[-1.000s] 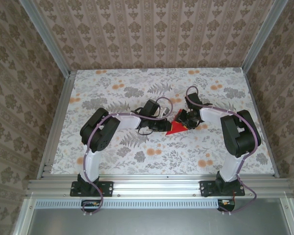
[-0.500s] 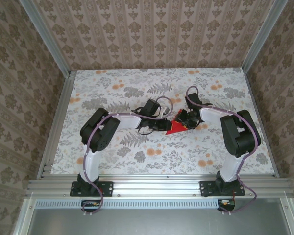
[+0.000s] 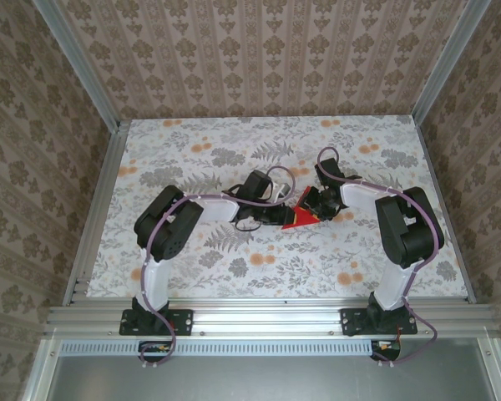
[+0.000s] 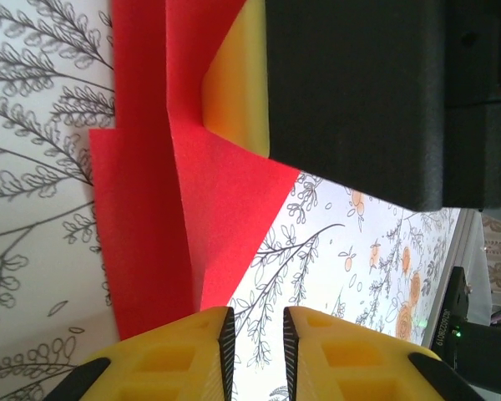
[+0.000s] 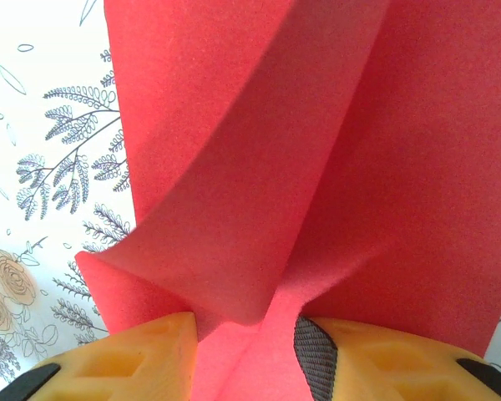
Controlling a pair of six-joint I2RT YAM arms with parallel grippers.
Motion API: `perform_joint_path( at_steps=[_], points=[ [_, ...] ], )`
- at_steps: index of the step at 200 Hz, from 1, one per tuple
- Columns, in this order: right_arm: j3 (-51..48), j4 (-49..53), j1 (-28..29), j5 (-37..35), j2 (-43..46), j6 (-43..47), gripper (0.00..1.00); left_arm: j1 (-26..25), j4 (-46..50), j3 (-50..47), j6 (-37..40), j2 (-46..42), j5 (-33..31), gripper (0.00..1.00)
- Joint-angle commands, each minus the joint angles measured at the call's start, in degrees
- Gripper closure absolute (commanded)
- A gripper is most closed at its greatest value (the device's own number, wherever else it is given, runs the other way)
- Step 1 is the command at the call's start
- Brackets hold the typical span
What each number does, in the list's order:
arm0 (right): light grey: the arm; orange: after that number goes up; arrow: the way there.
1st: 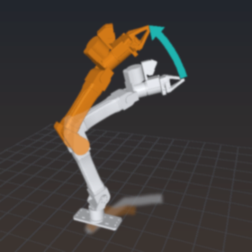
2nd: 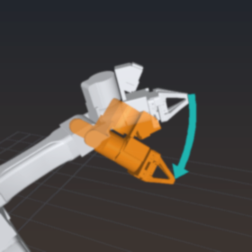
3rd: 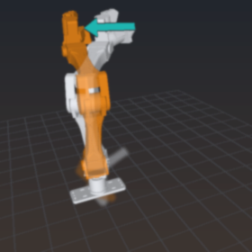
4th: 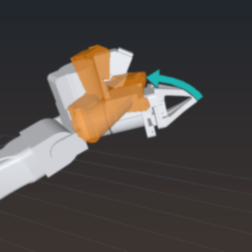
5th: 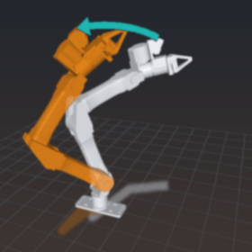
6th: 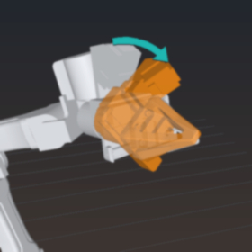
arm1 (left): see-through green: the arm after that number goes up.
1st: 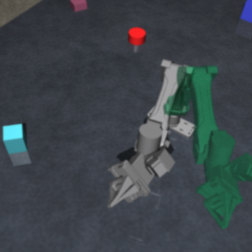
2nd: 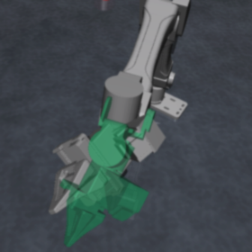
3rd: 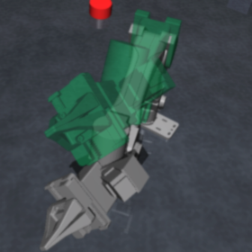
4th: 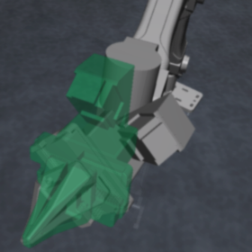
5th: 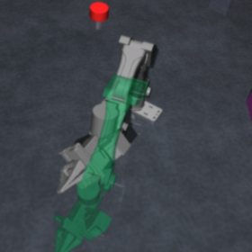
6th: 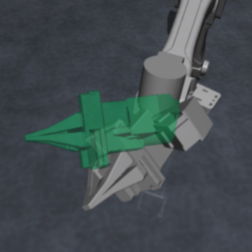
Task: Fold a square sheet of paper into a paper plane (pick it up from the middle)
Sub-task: Fourth fold the wing at the center of the table.
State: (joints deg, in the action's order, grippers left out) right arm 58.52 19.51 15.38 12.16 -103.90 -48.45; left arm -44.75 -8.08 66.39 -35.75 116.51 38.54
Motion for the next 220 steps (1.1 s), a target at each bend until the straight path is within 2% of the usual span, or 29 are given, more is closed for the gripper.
perform_joint_path(
  at_steps=[1, 61, 125, 220],
  points=[
    [-3.8, 7.1, 0.0, -7.4, -6.5, -1.2, 0.57, -0.6, 3.9, 2.1, 2.5, -0.3, -0.8, 0.75],
    [-3.6, 7.3, 0.1, -7.5, -6.8, -1.2, 0.57, -0.6, 8.3, 3.3, 3.8, 0.3, -6.8, 0.75],
    [-3.7, 7.2, 0.0, -7.6, -7.0, -1.1, 0.57, -0.6, 9.4, 3.6, 4.1, 0.9, -7.9, 0.76],
    [-3.8, 7.3, 0.1, -7.6, -6.6, -1.2, 0.57, -0.6, 14.2, 4.7, 5.9, 2.7, -9.4, 0.85]
  ],
)
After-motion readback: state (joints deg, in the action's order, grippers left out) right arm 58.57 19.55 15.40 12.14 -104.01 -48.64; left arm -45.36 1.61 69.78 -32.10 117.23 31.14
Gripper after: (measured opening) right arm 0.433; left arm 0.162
